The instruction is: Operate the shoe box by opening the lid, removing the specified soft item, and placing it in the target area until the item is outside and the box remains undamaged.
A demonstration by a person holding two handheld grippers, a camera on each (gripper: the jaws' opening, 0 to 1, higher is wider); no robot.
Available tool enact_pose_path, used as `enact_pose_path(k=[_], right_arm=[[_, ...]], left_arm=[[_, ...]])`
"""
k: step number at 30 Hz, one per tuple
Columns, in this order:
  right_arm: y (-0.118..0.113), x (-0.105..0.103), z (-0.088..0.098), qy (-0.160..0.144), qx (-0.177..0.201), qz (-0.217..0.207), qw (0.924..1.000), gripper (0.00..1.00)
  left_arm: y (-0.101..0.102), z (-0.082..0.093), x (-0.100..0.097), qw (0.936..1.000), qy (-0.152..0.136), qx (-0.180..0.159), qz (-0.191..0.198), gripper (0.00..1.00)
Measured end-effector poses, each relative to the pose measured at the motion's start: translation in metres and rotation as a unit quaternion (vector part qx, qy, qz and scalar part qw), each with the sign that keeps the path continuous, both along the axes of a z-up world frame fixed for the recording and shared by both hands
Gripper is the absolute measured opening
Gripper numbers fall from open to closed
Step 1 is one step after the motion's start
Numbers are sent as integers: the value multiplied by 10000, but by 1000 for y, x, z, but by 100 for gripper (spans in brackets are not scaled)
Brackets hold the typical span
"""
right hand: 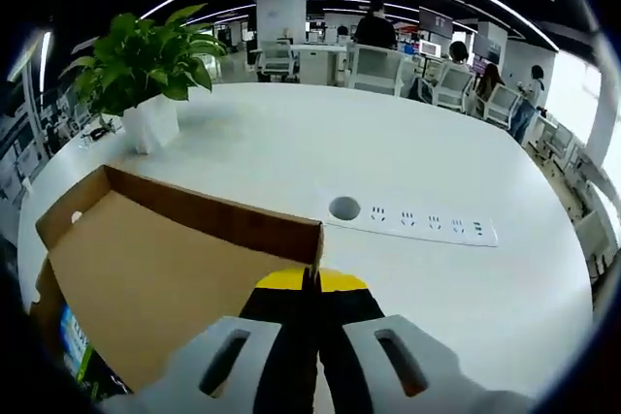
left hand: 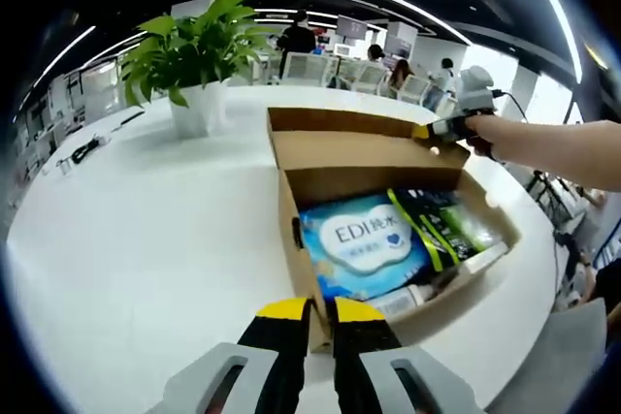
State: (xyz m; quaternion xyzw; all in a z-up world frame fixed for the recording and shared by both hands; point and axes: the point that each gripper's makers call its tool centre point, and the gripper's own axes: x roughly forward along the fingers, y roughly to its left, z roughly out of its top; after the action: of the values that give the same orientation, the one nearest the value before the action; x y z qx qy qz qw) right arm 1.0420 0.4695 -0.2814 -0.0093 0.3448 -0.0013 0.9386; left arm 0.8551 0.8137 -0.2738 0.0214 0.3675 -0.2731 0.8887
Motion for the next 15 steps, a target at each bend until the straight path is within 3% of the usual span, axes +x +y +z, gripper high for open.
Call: enact_pose_path(k=[9, 15], right_arm=[[1, -3, -20, 338, 204, -25, 9992, 0], [5, -5, -37, 803, 483, -8, 9956, 1]], left_arm=[[0, 0, 0, 10000, 16, -21, -3, 8], [1, 0, -1, 10000, 2, -49, 25, 8]])
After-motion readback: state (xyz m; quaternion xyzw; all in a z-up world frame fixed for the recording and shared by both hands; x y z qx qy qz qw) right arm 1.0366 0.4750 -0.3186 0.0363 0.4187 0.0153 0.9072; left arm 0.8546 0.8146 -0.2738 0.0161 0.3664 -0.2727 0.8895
